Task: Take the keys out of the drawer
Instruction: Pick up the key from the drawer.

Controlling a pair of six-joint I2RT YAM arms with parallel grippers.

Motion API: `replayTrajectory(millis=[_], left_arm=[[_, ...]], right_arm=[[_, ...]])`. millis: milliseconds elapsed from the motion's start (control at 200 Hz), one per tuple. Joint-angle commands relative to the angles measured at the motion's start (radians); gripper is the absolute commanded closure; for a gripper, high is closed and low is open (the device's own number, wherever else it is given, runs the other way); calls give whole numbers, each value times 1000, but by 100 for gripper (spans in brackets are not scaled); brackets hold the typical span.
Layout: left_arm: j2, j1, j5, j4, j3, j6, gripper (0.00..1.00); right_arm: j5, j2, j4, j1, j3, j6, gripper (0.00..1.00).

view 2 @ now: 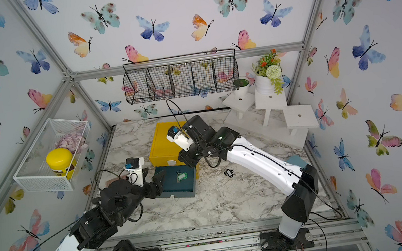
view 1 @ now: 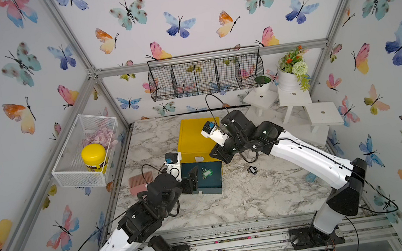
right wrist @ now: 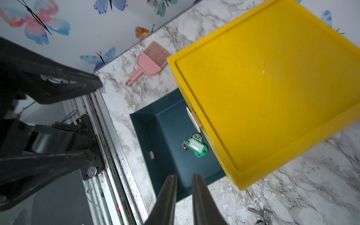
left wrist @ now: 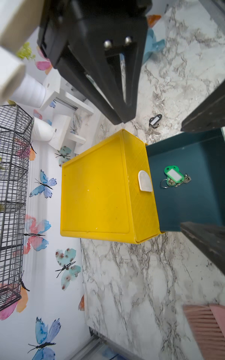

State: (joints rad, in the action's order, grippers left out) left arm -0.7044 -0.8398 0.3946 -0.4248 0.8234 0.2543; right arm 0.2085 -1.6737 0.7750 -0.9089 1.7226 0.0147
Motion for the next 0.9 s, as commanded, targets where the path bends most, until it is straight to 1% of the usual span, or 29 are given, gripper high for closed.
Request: replayTrajectory(millis=[0,70,185,325,380,466,541,631,806,896], left_arm=[[13,30,51,-64,12,-55,20],[38,60,49,-90,1,-23,16],[68,124,-15,-134,-10,-15,14],[91,191,-74,-180,-30,-57,13],[114,192,-76,-164,-46,-82,13],[153,192,-138,-123,-71,-161,13],[173,192,-147,-115,-77,-200,13],[202,192,-118,-108,-89,-201,13],[269,192,-117,-99,-104,-203,13],[296,192,-141,-87,-112,-219,12]], right_arm=[[-33,3,-51,-38,-52,107,75],[-46,-6,-80,-55,-92,144,74],[-65,-33,-113,-71,-112,181,74],[-63,-71,-149,-84,-130,245,74],[-62,-87,-156,-85,-134,266,74],[-63,-118,-152,-86,-128,286,74],[-67,-142,-143,-85,-113,293,74],[-62,-160,-144,-85,-113,298,74],[-47,-196,-152,-85,-113,304,74],[-52,-216,-150,-85,-109,304,75]])
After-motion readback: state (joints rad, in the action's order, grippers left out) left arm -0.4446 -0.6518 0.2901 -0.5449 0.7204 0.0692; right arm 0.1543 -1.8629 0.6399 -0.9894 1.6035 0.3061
